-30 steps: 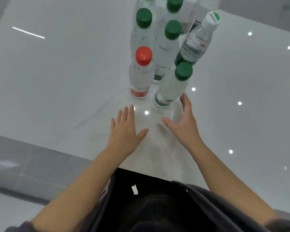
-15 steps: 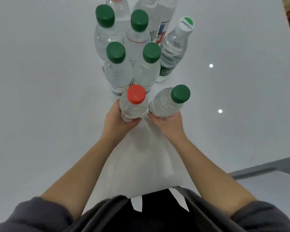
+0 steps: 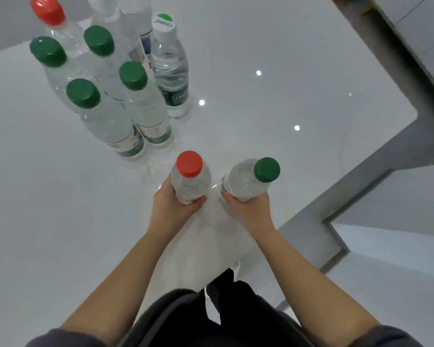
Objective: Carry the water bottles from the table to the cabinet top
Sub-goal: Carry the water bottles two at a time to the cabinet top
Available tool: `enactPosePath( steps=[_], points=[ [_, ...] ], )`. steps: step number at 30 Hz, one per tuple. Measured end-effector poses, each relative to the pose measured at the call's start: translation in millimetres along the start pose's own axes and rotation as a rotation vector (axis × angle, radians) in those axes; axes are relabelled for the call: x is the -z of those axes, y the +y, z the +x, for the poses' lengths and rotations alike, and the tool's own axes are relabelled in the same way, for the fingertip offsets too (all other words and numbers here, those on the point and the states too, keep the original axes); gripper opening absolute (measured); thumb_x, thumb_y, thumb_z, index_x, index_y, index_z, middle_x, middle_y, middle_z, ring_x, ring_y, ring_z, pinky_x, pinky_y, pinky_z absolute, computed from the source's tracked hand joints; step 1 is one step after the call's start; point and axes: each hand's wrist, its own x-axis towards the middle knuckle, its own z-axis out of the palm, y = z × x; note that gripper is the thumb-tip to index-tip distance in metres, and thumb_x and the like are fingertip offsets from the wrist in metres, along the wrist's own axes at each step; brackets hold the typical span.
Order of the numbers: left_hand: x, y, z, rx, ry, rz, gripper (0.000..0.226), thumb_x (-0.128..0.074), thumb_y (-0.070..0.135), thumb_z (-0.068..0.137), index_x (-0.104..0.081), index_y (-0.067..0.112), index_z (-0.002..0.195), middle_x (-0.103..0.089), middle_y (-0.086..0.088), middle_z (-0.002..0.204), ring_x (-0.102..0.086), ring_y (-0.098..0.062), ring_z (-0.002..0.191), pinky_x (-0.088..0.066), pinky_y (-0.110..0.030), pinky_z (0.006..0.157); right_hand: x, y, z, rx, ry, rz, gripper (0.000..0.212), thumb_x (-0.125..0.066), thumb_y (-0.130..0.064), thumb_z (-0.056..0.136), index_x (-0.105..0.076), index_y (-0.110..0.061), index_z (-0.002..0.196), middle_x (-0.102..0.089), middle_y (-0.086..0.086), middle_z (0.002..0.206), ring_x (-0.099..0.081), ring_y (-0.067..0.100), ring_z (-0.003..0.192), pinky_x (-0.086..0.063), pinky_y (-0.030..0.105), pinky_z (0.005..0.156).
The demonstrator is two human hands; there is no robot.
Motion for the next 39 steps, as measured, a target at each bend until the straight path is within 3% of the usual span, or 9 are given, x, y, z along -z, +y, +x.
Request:
enactPosePath(
  steps=[4,6,9,14,19,23,27,32,39],
  points=[
    [-22.1,4.7,-25.4,-0.052,-0.083,-0.019,0.041,-0.087,0.032,0.067,-0.064,0.014,0.096,-0.069,0.008,0.086,-0.065,-0.002,0.08,-0.047,-0.009,0.064,33.8,23.2,-30.6,-0.031,0.072,0.09,0.052,-0.082,-0.039,0.068,-0.064,-0.015,0.11,-0.071,-0.004,0.099,-0.067,0.006,0.092,-0.052,0.017,0.077],
    [-32.7,13.1,-40.0,-0.099,-0.124,-0.032,0.038,-0.087,0.028,0.068,-0.064,0.013,0.094,-0.069,0.005,0.085,-0.065,-0.001,0.078,-0.047,-0.008,0.063,55.1,30.9,-47.5,-0.031,0.103,0.155,0.037,-0.083,-0.02,0.074,-0.065,-0.013,0.105,-0.072,-0.003,0.095,-0.068,0.006,0.089,-0.053,0.016,0.075],
    [-51.6,30.1,-64.7,-0.17,-0.199,-0.062,0.041,-0.086,0.024,0.068,-0.065,0.011,0.1,-0.072,0.004,0.09,-0.066,-0.001,0.083,-0.05,-0.01,0.068,87.8,42.8,-75.2,0.008,0.143,0.194,0.025,-0.081,-0.01,0.076,-0.067,-0.009,0.097,-0.072,0.0,0.087,-0.069,0.009,0.083,-0.053,0.018,0.073],
    [-98.4,66.2,-115.7,-0.264,-0.358,-0.113,0.042,-0.087,0.022,0.068,-0.066,0.014,0.104,-0.073,0.007,0.093,-0.068,0.001,0.086,-0.049,-0.009,0.068,143.5,72.4,-128.7,-0.013,0.328,0.293,0.044,-0.083,-0.014,0.074,-0.062,-0.009,0.111,-0.072,0.002,0.1,-0.07,0.01,0.091,-0.055,0.023,0.078],
    [-149.5,102.9,-167.3,-0.365,-0.543,-0.123,0.046,-0.087,0.02,0.067,-0.065,0.019,0.108,-0.072,0.012,0.096,-0.067,0.005,0.088,-0.05,-0.009,0.071,207.5,89.4,-181.9,-0.053,0.574,0.378,0.056,-0.084,-0.013,0.074,-0.054,-0.017,0.122,-0.068,-0.009,0.108,-0.064,-0.008,0.091,-0.049,0.007,0.074],
    [-180.9,152.3,-193.5,-0.481,-0.668,-0.104,0.049,-0.088,0.021,0.067,-0.061,0.026,0.107,-0.071,0.016,0.093,-0.067,0.006,0.085,-0.051,-0.01,0.071,259.7,85.4,-214.2,-0.026,0.791,0.457,0.056,-0.083,-0.01,0.074,-0.053,-0.021,0.12,-0.066,-0.013,0.106,-0.063,-0.011,0.089,-0.048,0.005,0.071],
    [-201.7,212.2,-206.9,-0.59,-0.769,-0.126,0.057,-0.089,0.026,0.064,-0.058,0.023,0.112,-0.072,0.012,0.099,-0.069,0.0,0.089,-0.054,-0.021,0.079,302.4,68.7,-238.3,0.044,0.962,0.501,0.05,-0.083,-0.014,0.073,-0.053,-0.038,0.105,-0.066,-0.016,0.103,-0.065,-0.004,0.092,-0.051,0.016,0.078],
    [-211.7,283.5,-231.2,-0.712,-0.871,-0.225,0.056,-0.087,0.021,0.067,-0.057,0.026,0.115,-0.069,0.01,0.106,-0.067,-0.006,0.097,-0.054,-0.027,0.085,347.4,40.9,-265.3,0.181,1.07,0.524,0.049,-0.082,-0.011,0.075,-0.054,-0.038,0.104,-0.067,-0.02,0.099,-0.065,-0.007,0.089,-0.053,0.013,0.075],
    [-196.4,382.8,-262.3,-0.847,-0.921,-0.406,0.051,-0.084,0.01,0.071,-0.057,0.033,0.109,-0.071,0.011,0.103,-0.068,-0.006,0.093,-0.053,-0.021,0.078,412.9,-16.1,-288.7,0.365,1.114,0.51,0.047,-0.079,-0.01,0.078,-0.055,-0.034,0.11,-0.069,-0.019,0.098,-0.065,-0.008,0.085,-0.052,0.011,0.066]
  ],
)
